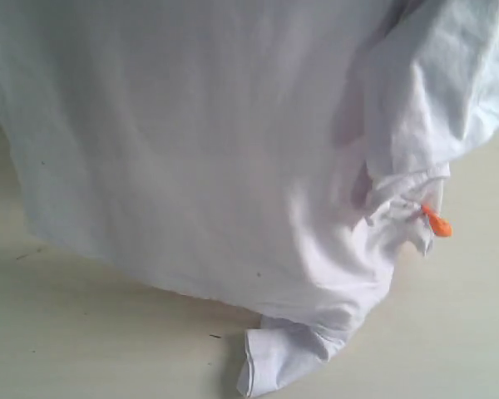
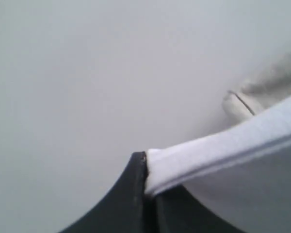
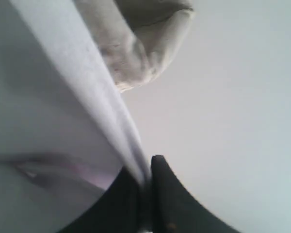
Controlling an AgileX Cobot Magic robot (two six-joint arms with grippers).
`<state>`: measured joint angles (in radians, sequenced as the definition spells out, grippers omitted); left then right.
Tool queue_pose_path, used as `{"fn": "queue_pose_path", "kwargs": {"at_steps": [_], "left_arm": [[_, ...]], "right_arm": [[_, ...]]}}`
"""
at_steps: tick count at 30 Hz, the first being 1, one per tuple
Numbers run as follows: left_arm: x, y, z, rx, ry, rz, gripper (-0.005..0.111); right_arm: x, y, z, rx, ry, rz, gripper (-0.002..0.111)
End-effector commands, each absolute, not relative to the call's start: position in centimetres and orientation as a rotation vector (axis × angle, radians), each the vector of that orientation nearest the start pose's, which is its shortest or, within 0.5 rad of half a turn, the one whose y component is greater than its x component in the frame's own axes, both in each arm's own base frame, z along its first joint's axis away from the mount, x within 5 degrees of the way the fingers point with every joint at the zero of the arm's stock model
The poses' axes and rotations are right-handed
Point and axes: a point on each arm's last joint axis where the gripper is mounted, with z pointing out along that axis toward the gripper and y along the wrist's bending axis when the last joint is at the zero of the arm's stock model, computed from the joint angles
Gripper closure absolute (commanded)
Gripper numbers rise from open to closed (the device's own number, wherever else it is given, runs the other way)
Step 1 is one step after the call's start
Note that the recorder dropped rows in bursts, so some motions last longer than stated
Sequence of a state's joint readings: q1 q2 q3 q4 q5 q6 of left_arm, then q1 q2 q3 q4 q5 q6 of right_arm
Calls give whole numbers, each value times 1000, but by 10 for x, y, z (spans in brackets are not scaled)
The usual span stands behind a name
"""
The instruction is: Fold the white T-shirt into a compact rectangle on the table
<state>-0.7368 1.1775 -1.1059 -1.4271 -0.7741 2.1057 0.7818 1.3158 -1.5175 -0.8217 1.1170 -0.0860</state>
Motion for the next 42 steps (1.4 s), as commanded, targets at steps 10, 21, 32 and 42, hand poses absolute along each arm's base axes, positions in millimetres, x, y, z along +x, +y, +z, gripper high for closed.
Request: {"fn": "queue_pose_path", "kwargs": {"at_steps": [10,21,32,42], "left_arm": [[181,-77,521,224,1178,501,107],[153,-71,431,374,1441,130,107],[112,-91,302,1014,1378,-35,107],[100,-100,237,1185,1555,-236,107]], "right_arm": [[185,95,562,-686,1662,-534,108],[156,109,510,-1050,1851,-190,108],[137,115,359,-1490,2190,-89,108],[101,128,285,-1841,2284,380,108]]}}
